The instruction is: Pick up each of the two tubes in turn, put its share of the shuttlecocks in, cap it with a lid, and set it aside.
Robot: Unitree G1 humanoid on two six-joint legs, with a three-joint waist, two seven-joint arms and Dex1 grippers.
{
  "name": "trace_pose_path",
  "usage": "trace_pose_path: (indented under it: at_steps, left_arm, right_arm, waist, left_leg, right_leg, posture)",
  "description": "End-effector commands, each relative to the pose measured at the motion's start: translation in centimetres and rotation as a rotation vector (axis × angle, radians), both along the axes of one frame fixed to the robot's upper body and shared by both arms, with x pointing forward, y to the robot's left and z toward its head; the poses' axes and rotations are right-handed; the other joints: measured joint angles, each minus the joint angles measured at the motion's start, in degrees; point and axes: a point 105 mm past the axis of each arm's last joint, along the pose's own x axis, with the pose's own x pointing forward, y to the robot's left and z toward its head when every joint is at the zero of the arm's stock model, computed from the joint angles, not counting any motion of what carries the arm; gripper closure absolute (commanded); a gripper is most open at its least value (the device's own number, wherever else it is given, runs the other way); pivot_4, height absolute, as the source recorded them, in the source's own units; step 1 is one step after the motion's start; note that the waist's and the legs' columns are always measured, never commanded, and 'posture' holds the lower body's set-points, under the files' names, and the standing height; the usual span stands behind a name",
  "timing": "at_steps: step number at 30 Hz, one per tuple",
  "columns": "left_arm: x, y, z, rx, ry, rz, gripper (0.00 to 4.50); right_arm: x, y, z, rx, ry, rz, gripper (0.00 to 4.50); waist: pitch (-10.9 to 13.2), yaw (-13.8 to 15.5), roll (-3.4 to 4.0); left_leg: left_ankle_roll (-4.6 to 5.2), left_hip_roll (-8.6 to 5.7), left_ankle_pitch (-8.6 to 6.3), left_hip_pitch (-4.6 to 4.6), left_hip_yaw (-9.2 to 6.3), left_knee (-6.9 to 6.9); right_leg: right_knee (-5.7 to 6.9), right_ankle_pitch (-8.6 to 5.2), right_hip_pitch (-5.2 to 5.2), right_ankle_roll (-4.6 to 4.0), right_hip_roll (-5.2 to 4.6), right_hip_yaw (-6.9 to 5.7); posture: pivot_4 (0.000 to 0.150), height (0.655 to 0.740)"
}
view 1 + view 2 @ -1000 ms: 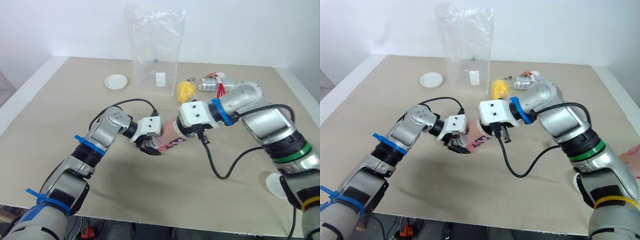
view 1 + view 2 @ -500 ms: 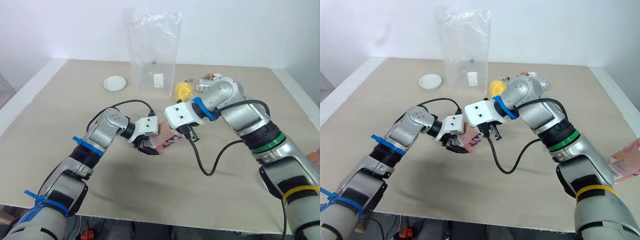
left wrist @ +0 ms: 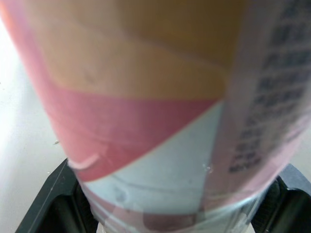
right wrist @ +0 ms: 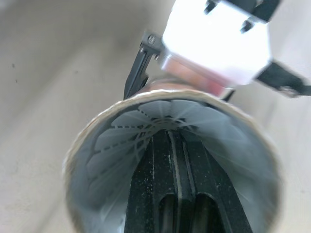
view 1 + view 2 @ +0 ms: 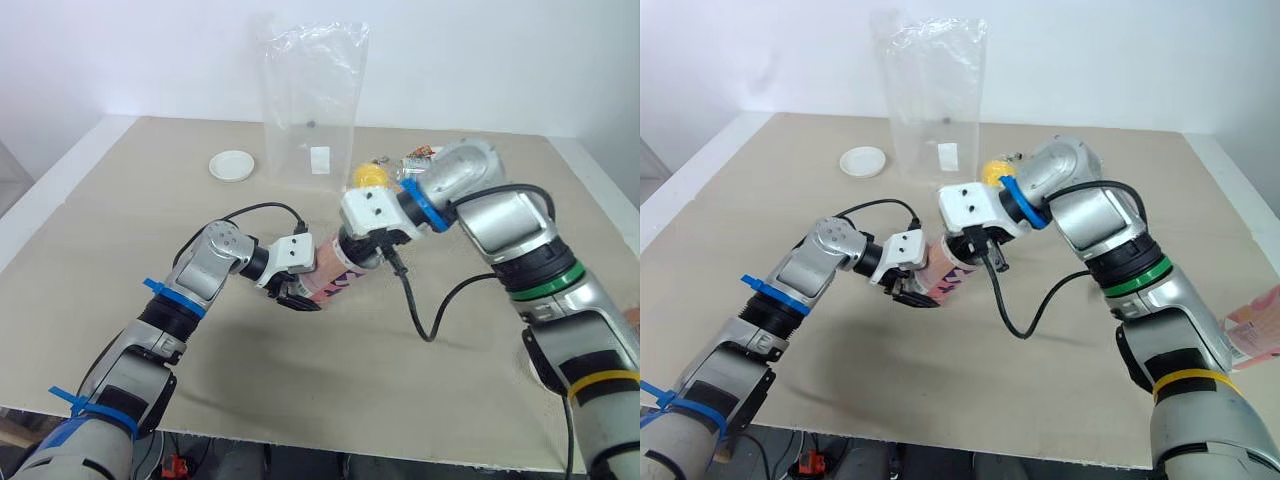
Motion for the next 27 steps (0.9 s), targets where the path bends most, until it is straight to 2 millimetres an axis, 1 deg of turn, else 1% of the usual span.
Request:
trace_pose_path:
  at_steps: [1, 5, 9, 11, 12, 14, 15, 17, 19, 21, 23, 27]
  left_arm:
    - [-0.3, -0.1, -1.3, 0.011, 0.04, 0.0, 1.13]
    - [0.0, 0.1, -1.6, 0.002, 0.03, 0.012, 1.13]
    - [0.2, 0.3, -2.4, -0.042, 0.019, 0.04, 1.13]
    - [0.2, 0.4, -2.9, -0.056, 0.018, 0.045, 1.13]
    - [0.0, 0.1, -2.9, -0.106, 0.032, 0.057, 1.13]
    - [-0.1, -0.5, -2.8, -0.212, 0.062, 0.086, 1.13]
    - [-0.3, -0.9, -2.8, -0.271, 0.078, 0.106, 1.13]
    - [-0.8, -1.5, -2.8, -0.349, 0.1, 0.121, 1.13]
    - [-1.2, -1.9, -2.9, -0.385, 0.112, 0.122, 1.13]
    - [-2.0, -2.9, -3.0, -0.452, 0.138, 0.129, 1.13]
    - [-2.5, -3.5, -3.1, -0.491, 0.13, 0.135, 1.13]
    - [-3.6, -4.5, -3.7, -0.504, 0.114, 0.105, 1.13]
  right_arm:
    - [-1.1, -0.5, 2.5, 0.079, 0.013, 0.007, 4.41]
    - [-2.0, -1.8, 4.1, 0.224, 0.094, -0.055, 4.41]
    - [-2.6, -3.6, 6.5, 0.478, 0.186, -0.159, 4.41]
    - [-2.8, -4.2, 7.0, 0.554, 0.208, -0.194, 4.41]
    - [-2.9, -5.0, 7.0, 0.599, 0.215, -0.235, 4.41]
    - [-3.4, -6.3, 6.4, 0.655, 0.229, -0.314, 4.41]
    - [-3.8, -6.9, 5.8, 0.672, 0.242, -0.355, 4.41]
    - [-4.5, -7.9, 4.7, 0.69, 0.252, -0.435, 4.41]
    - [-4.8, -8.4, 4.2, 0.705, 0.257, -0.482, 4.41]
    - [-5.2, -9.2, 3.1, 0.713, 0.26, -0.556, 4.41]
    - [-5.7, -9.6, 2.3, 0.726, 0.278, -0.601, 4.41]
    - [-6.4, -10.8, 0.7, 0.715, 0.283, -0.69, 4.41]
  waist:
    - [0.0, 0.0, 0.0]
    - [0.0, 0.09, -0.01]
    - [0.0, 0.28, -0.01]
    - [0.0, 0.36, -0.01]
    - [0.0, 0.42, -0.01]
    - [-0.04, 1.0, -0.06]
    - [-0.02, 1.06, -0.06]
    - [-0.03, 1.41, -0.06]
    - [-0.02, 1.47, -0.08]
    - [-0.02, 1.51, -0.08]
    - [-0.01, 1.54, -0.1]
    - [0.0, 1.51, -0.12]
  left_leg:
    - [0.0, 0.0, 0.0, 0.0, 0.0, 0.0]
    - [0.0, 0.0, 0.0, -0.03, -0.01, 0.02]
    - [0.0, -0.04, 0.0, -0.04, -0.03, 0.03]
    - [0.0, -0.07, 0.01, -0.03, -0.01, 0.05]
    - [0.0, -0.08, 0.02, -0.03, -0.01, 0.06]
    - [0.01, -0.09, 0.04, -0.02, 0.01, 0.07]
    - [0.02, -0.08, 0.04, -0.04, 0.03, 0.1]
    - [0.08, -0.17, 0.09, -0.2, 0.16, 0.15]
    - [0.07, -0.28, 0.09, -0.25, 0.19, 0.18]
    - [0.08, -0.36, 0.09, -0.33, 0.21, 0.18]
    - [0.08, -0.41, 0.08, -0.33, 0.15, 0.15]
    - [0.07, -0.42, 0.07, -0.33, 0.16, 0.12]
  right_leg:
    - [0.0, -0.02, 0.0, 0.03, 0.0, 0.0]
    - [-0.01, -0.01, 0.01, 0.02, -0.03, -0.03]
    - [-0.01, -0.01, 0.03, 0.01, -0.08, -0.06]
    - [-0.01, 0.02, 0.05, 0.0, -0.16, -0.08]
    - [-0.01, 0.02, 0.07, 0.05, -0.17, -0.09]
    - [-0.03, 0.02, 0.12, 0.12, -0.19, -0.12]
    - [-0.06, -0.11, 0.21, 0.33, -0.29, -0.23]
    - [-0.07, -0.07, 0.09, 0.41, -0.44, -0.25]
    - [-0.06, -0.07, 0.12, 0.41, -0.58, -0.22]
    - [-0.07, -0.05, 0.09, 0.37, -0.66, -0.2]
    - [-0.1, -0.07, 0.13, 0.39, -0.68, -0.24]
    - [-0.13, -0.07, 0.11, 0.38, -0.67, -0.23]
  posture:
    - [0.15, 0.74]
    - [0.15, 0.74]
    - [0.15, 0.74]
    - [0.15, 0.74]
    - [0.15, 0.74]
    - [0.15, 0.74]
    - [0.15, 0.74]
    - [0.15, 0.74]
    - [0.15, 0.74]
    - [0.15, 0.74]
    - [0.15, 0.74]
    - [0.15, 0.74]
